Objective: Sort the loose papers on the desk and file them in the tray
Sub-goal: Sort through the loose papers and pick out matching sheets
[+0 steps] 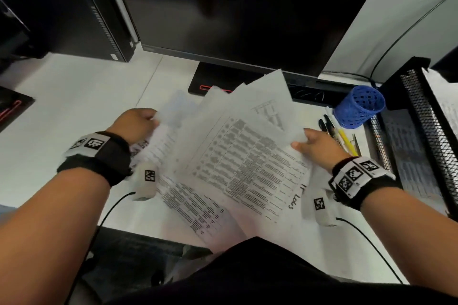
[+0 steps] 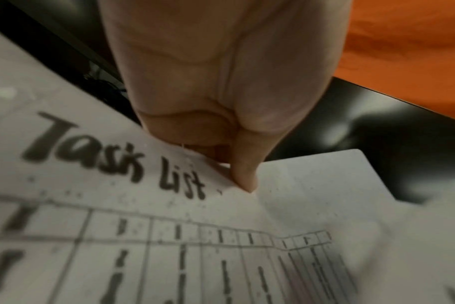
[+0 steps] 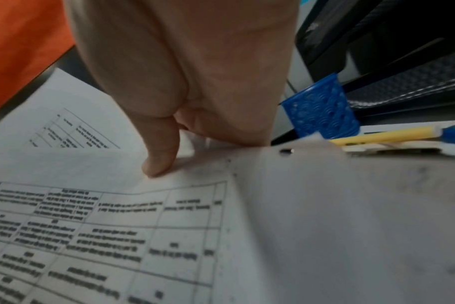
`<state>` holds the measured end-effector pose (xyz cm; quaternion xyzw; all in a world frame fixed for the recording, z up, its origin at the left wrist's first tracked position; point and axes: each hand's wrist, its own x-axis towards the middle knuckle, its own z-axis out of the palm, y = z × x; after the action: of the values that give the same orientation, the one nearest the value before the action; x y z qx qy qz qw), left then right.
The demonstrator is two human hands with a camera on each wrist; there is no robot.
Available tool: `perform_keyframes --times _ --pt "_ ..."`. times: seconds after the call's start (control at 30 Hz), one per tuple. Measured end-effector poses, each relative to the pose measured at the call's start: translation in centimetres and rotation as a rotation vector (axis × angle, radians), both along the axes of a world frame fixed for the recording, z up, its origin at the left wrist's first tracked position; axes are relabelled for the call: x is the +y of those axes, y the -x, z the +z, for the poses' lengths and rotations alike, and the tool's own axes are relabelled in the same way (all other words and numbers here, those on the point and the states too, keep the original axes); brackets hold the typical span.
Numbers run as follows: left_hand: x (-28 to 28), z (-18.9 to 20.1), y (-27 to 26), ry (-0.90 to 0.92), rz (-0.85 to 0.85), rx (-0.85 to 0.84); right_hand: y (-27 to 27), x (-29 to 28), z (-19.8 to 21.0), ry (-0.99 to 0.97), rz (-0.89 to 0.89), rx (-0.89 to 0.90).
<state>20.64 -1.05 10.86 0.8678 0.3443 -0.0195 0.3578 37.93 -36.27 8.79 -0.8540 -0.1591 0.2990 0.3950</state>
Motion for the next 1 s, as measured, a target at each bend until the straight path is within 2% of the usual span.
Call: perform_keyframes --times 0.1,0.27,0.33,0.43,0.5,0.53,0.6,0.67,0.73,0.87,0.93,1.0 --pt "-2.5 0.2 -2.2 0.078 -0.098 -0.025 1.1 1.7 -0.4 0.045 0.104 0.032" --pt "-4.3 0.1 -3.7 0.218 -0.234 -0.038 2.5 2.5 -1.7 0.096 0.153 0.012" --pt "-4.2 -0.4 -3.8 0.335 -0.196 -0.049 2.6 2.1 -2.0 0.092 0.163 0.037" --pt "-3.7 -1.9 -3.6 0.458 0.001 -0.097 2.3 1.0 -2.5 0.136 0.154 -0.003" --pt "-3.3 -3.4 -3.5 0.379 0.031 -0.053 1.7 -0.1 -2.8 0.148 0.026 -0.014" --pt "-3.3 -4.1 -3.4 0.291 -0.056 0.054 1.4 -0.9 -3.0 0.158 -0.050 -0.015" --pt "-3.7 -5.8 -3.0 0.089 -0.335 0.354 0.9 -2.4 -3.3 0.156 -0.158 -0.001" --pt "-4.4 -7.3 -2.6 -0.141 -0.557 0.527 0.6 -3.7 -3.5 0.140 -0.235 0.033" --pt "-4.9 -8.1 -2.2 -0.271 -0.649 0.548 0.3 -4.9 -3.8 0.136 -0.310 0.082" --pt "-5.9 -7.6 -1.4 -0.359 -0.592 0.565 -0.8 -6.7 -5.1 0.229 -0.435 0.111" --pt "-6.9 -7.1 -1.0 -0.438 -0.585 0.548 -1.1 -7.0 -5.7 0.339 -0.420 0.100" --pt "-7.8 -6.7 -0.6 -0.384 -0.591 0.526 -0.9 -6.6 -6.0 0.437 -0.370 0.129"
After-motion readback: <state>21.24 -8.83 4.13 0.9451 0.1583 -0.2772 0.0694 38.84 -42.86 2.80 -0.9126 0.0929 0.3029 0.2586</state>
